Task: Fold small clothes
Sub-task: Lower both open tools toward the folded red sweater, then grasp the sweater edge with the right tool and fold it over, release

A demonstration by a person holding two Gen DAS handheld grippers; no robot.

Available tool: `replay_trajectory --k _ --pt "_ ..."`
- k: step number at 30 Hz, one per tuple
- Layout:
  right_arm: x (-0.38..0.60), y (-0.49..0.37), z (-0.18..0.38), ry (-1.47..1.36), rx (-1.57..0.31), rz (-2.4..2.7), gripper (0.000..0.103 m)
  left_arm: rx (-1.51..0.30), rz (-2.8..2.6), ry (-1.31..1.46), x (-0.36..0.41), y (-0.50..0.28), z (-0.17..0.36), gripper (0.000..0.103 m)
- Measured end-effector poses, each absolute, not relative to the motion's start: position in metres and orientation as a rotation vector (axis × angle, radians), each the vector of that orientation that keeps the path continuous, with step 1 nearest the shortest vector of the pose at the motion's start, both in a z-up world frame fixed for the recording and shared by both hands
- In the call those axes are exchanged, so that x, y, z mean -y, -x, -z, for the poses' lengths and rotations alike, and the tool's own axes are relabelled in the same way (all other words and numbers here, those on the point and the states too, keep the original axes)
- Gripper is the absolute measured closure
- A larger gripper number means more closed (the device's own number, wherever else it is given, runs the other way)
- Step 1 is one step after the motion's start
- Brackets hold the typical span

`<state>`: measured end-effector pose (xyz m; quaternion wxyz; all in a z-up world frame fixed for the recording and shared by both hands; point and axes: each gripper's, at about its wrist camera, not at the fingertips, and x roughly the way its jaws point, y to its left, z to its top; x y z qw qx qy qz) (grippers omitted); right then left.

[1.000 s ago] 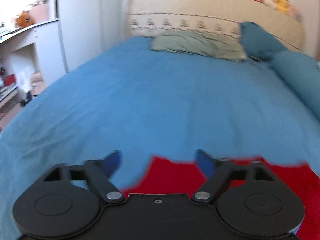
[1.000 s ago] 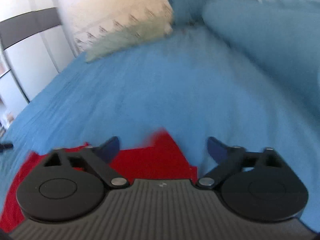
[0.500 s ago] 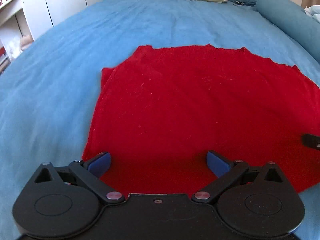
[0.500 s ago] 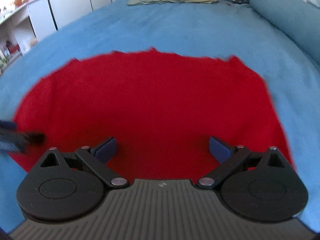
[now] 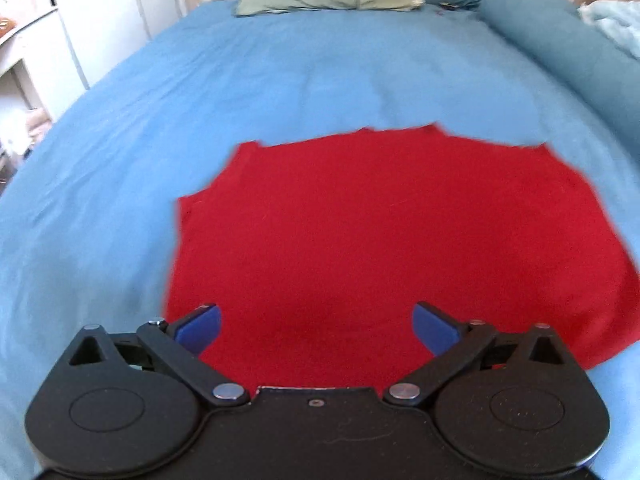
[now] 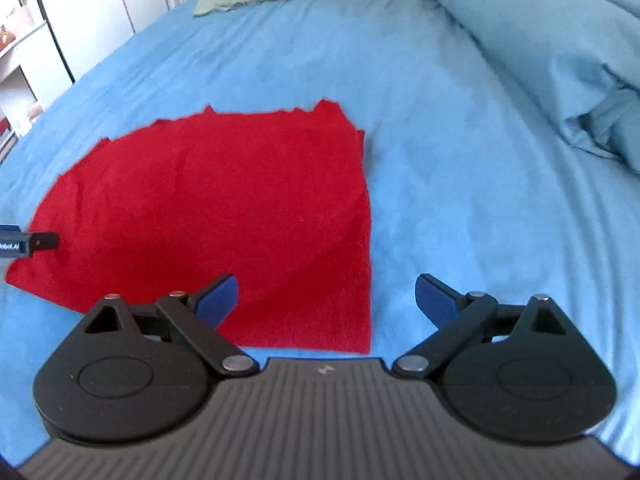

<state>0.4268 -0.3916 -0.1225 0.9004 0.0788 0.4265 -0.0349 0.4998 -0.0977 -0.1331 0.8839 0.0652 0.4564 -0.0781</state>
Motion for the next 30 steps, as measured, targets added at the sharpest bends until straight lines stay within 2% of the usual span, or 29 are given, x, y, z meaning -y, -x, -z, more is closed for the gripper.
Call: replay_trajectory --k 9,11,14,17,19,27,30 --pt "0.405 -0.437 0.166 -0.281 -0.958 0.063 0.0 -1.042 0.205 -0.173 0.163 -0.526 0.161 0.0" --pt "0.408 -0.441 0.176 -0.305 -0.953 0.06 0.005 -1.047 0.191 -0.181 0.17 -0.53 0.17 0.0" --pt "0.41 -0.442 0.182 -0.325 -0.915 0.058 0.006 -1.061 0.169 -0.168 0.169 -0.533 0.181 0.0" --pt "0.41 -0.442 0.182 -0.327 -0.895 0.055 0.018 -1.061 0.134 -0.127 0.163 -0.536 0.182 0.0" --pt "0.41 -0.442 0.183 -0.335 -0.885 0.052 0.021 -1.043 0.1 -0.126 0.157 -0.536 0.177 0.0" --pt "0.405 -0.456 0.188 -0.354 -0.855 0.048 0.022 -1.106 0.084 -0.094 0.141 -0.552 0.19 0.0" --pt "0.403 -0.464 0.188 -0.354 -0.853 0.061 0.037 -1.117 0.082 -0.103 0.143 -0.554 0.192 0.0"
